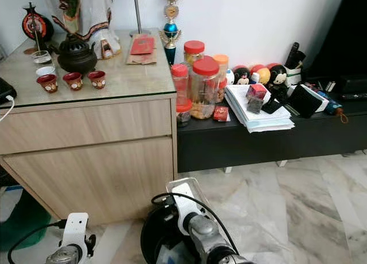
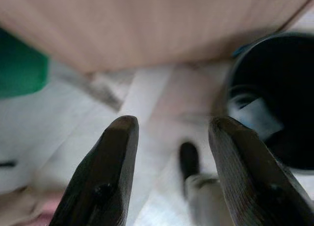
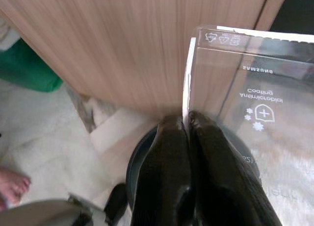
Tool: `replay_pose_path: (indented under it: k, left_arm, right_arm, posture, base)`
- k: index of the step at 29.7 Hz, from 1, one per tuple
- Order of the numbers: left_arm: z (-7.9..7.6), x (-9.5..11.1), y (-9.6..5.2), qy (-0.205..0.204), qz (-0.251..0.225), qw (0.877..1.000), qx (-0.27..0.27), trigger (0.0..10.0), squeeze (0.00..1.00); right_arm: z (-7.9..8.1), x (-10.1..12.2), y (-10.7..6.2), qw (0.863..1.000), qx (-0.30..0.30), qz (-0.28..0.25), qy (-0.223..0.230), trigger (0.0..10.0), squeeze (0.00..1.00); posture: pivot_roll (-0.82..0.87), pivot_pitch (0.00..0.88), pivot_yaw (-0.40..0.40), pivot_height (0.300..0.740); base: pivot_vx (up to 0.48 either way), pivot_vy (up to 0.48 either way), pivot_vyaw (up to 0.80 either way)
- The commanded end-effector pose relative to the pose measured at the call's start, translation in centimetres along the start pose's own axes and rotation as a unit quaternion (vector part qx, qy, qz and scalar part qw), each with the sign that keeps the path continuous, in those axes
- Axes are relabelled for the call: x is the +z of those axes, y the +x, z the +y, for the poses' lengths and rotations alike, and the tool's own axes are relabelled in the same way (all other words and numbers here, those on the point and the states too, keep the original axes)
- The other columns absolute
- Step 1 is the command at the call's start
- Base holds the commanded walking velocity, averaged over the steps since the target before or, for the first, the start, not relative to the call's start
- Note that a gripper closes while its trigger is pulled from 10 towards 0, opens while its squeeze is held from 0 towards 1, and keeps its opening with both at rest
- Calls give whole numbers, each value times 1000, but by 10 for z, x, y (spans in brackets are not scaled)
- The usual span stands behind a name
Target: Picking trash to rubbish bin
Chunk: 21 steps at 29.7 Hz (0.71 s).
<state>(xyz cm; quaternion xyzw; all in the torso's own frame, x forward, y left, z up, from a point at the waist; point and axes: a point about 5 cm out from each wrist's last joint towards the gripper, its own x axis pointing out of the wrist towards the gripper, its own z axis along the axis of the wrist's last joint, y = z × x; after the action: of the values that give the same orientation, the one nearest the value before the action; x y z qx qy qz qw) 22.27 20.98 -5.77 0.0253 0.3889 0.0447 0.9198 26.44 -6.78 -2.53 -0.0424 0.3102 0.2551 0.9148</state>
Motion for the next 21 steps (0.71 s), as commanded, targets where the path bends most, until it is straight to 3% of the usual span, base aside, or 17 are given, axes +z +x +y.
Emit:
replay_pose_path:
  k: [1, 5, 6, 8, 15, 19, 20, 21]
  left_arm:
    - [-9, 19, 3, -12, -35, 999, -34, 10000, 0]
    - [-33, 43, 5, 30, -74, 990, -116, 10000, 0]
    - [-46, 51, 5, 43, -83, 984, -155, 10000, 0]
    - [-55, 56, 5, 43, -87, 979, -181, 10000, 0]
    - [-75, 60, 2, 46, -88, 964, -245, 10000, 0]
    - [-77, 57, 1, 51, -85, 962, -256, 10000, 0]
    - [-77, 57, 1, 51, -85, 962, -256, 10000, 0]
    - [-76, 57, 1, 49, -85, 962, -257, 10000, 0]
  right_arm:
    - [1, 10, 2, 1000, -3, -12, -7, 10000, 0]
    - [4, 18, 6, 1000, 0, -15, -19, 10000, 0]
    - [6, 22, 7, 1000, 1, -16, -23, 10000, 0]
    - [6, 25, 8, 1000, 1, -17, -24, 10000, 0]
    - [5, 28, 9, 999, -17, -10, -48, 10000, 0]
    - [6, 26, 9, 999, -19, -7, -46, 10000, 16]
    - [6, 26, 9, 999, -19, -6, -47, 10000, 145]
    - [6, 25, 9, 999, -19, -5, -49, 10000, 180]
  posture:
    - [28, 0, -29, 740]
    - [34, 0, -36, 740]
    - [38, 0, -38, 740]
    - [39, 0, -39, 740]
    - [45, 0, -43, 740]
    - [46, 0, -41, 740]
    - [46, 0, -41, 740]
    - [50, 0, -41, 740]
  base:
    - [0, 0, 0]
    - [0, 0, 0]
    - [0, 0, 0]
    - [0, 0, 0]
    - [0, 0, 0]
    - [0, 0, 0]
    - [0, 0, 0]
    - [0, 0, 0]
